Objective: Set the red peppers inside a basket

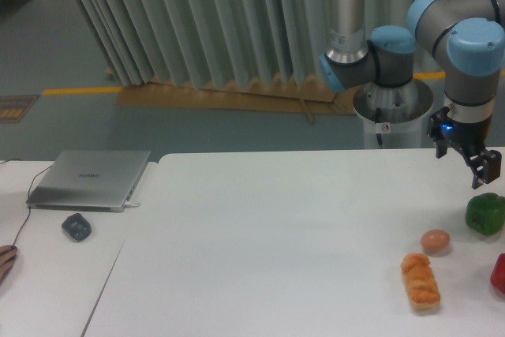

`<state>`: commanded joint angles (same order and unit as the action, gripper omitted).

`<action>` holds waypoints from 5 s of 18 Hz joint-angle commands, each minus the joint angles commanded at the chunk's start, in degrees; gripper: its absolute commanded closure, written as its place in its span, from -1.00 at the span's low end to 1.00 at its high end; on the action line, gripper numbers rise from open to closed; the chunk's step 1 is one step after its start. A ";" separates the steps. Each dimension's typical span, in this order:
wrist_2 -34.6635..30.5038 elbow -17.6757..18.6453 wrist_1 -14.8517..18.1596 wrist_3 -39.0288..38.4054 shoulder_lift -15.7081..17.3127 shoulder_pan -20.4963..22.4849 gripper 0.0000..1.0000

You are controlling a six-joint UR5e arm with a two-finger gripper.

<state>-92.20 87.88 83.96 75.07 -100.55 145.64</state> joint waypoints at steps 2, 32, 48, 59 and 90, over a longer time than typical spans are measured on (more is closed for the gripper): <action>-0.08 0.01 -0.03 -0.28 0.00 0.00 -1.00; -7.38 -4.30 -21.12 -32.27 -14.06 -1.14 -1.00; -7.29 -5.17 -21.30 -31.13 -17.75 0.61 -1.00; -7.38 -5.61 -21.91 -31.04 -20.82 0.61 -1.00; -1.05 -4.82 -13.56 -29.28 -11.87 2.80 0.07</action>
<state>-93.26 83.06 70.40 45.79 -112.42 148.43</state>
